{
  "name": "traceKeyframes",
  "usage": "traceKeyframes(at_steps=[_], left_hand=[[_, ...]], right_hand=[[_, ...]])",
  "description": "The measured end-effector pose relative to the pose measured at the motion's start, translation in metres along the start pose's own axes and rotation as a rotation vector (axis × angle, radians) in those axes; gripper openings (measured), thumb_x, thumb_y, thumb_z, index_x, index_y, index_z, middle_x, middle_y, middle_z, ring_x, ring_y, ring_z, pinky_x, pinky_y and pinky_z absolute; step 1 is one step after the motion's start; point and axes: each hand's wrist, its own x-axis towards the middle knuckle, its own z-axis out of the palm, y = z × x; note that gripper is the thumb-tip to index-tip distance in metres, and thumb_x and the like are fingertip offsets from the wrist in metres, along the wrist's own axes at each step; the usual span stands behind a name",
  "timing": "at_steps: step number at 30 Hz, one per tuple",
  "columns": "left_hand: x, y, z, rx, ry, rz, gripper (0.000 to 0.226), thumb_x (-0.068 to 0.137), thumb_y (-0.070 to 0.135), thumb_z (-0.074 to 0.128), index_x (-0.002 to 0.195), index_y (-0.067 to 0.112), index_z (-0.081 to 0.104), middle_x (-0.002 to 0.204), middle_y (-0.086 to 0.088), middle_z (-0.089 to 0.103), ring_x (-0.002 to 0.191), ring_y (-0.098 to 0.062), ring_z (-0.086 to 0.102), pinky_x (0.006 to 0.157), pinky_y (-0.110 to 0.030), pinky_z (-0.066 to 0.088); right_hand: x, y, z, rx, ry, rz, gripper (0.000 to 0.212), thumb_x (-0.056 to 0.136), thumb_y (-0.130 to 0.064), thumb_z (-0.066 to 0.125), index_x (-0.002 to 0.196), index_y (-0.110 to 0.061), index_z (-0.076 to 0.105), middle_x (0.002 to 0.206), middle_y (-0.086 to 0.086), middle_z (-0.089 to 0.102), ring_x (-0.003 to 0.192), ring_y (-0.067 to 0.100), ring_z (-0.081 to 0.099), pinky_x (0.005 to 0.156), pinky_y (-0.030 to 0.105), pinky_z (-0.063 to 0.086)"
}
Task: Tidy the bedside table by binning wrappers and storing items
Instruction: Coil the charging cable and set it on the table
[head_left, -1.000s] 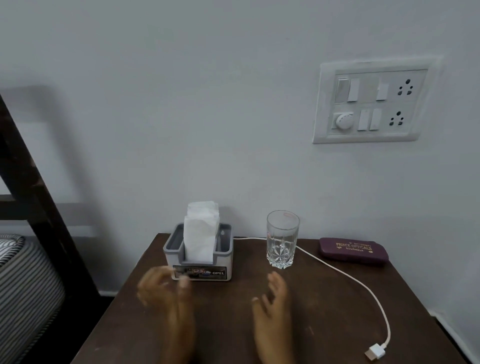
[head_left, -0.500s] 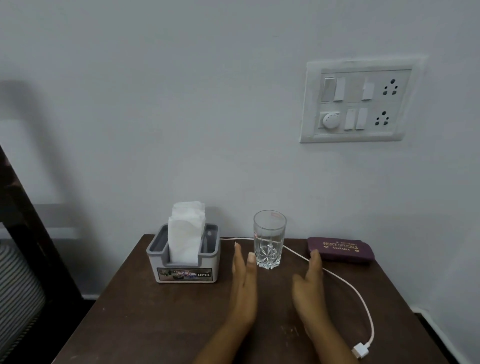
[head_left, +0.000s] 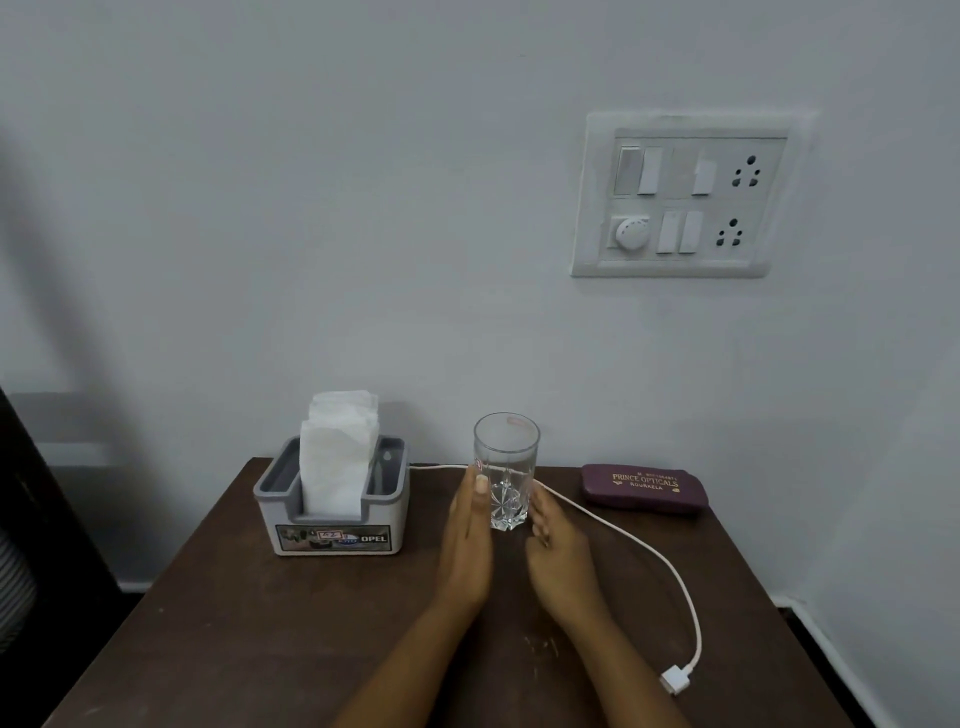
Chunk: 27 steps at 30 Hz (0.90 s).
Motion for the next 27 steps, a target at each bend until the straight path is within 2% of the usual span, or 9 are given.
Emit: traceKeyframes(at_steps=[6, 10, 15, 18, 22, 25, 27], left_hand=[[-0.008, -0.003, -0.005, 0.018, 0.016, -0.026, 0.091, 0.073, 0.077, 0.025, 0.145, 0.022, 0.032, 0.151, 0.010, 0.032, 0.139, 0.000, 0.025, 0.119, -0.035, 0.018], [-0.015, -0.005, -0.008, 0.016, 0.035, -0.031, 0.093, 0.072, 0.079, 0.024, 0.146, 0.023, 0.031, 0.151, 0.010, 0.031, 0.139, 0.000, 0.024, 0.119, -0.036, 0.018], [-0.018, -0.003, -0.008, 0.027, 0.030, -0.036, 0.081, 0.081, 0.072, 0.024, 0.146, 0.023, 0.029, 0.153, 0.009, 0.029, 0.140, -0.001, 0.022, 0.119, -0.035, 0.017], [-0.021, 0.000, -0.009, 0.029, 0.019, -0.036, 0.073, 0.088, 0.065, 0.023, 0.148, 0.023, 0.025, 0.155, 0.009, 0.024, 0.140, 0.001, 0.018, 0.119, -0.031, 0.013], [-0.028, 0.007, -0.011, 0.048, 0.035, -0.062, 0.078, 0.082, 0.056, 0.022, 0.149, 0.019, 0.011, 0.155, 0.011, 0.010, 0.138, 0.004, 0.008, 0.113, -0.019, 0.006], [-0.047, 0.006, -0.017, 0.030, 0.043, -0.070, 0.077, 0.080, 0.055, 0.024, 0.149, 0.023, 0.010, 0.154, 0.015, 0.008, 0.139, 0.005, 0.006, 0.112, -0.017, 0.005], [-0.062, 0.001, -0.021, 0.009, 0.025, -0.075, 0.077, 0.079, 0.065, 0.028, 0.147, 0.031, 0.013, 0.153, 0.017, 0.014, 0.138, 0.007, 0.011, 0.111, -0.016, 0.008]], right_hand=[[-0.013, -0.001, 0.005, 0.007, -0.035, 0.006, 0.069, 0.080, 0.020, 0.038, 0.141, -0.011, 0.037, 0.133, -0.007, 0.047, 0.124, 0.000, 0.044, 0.093, -0.003, 0.030], [-0.020, 0.001, 0.007, 0.015, -0.049, 0.005, 0.069, 0.081, 0.019, 0.039, 0.143, -0.011, 0.034, 0.134, -0.008, 0.045, 0.125, -0.001, 0.042, 0.096, 0.000, 0.030], [-0.025, -0.004, 0.005, 0.006, -0.074, 0.009, 0.071, 0.080, 0.020, 0.037, 0.143, -0.012, 0.033, 0.134, -0.010, 0.044, 0.123, -0.003, 0.041, 0.094, -0.002, 0.030], [-0.025, -0.005, 0.003, -0.008, -0.065, 0.010, 0.070, 0.081, 0.020, 0.037, 0.144, -0.011, 0.032, 0.139, -0.005, 0.044, 0.125, -0.001, 0.040, 0.095, -0.001, 0.030], [-0.028, -0.002, 0.004, -0.062, 0.006, -0.012, 0.068, 0.082, 0.013, 0.041, 0.145, -0.012, 0.032, 0.144, 0.000, 0.043, 0.126, 0.000, 0.040, 0.103, 0.013, 0.031], [-0.033, -0.003, 0.000, -0.175, 0.190, -0.132, 0.054, 0.087, 0.004, 0.049, 0.139, -0.011, 0.043, 0.140, 0.001, 0.050, 0.125, 0.010, 0.048, 0.105, 0.025, 0.037], [-0.030, -0.006, -0.008, -0.340, 0.305, -0.227, 0.042, 0.090, -0.003, 0.055, 0.131, -0.008, 0.052, 0.133, 0.004, 0.056, 0.123, 0.019, 0.051, 0.107, 0.033, 0.038]])
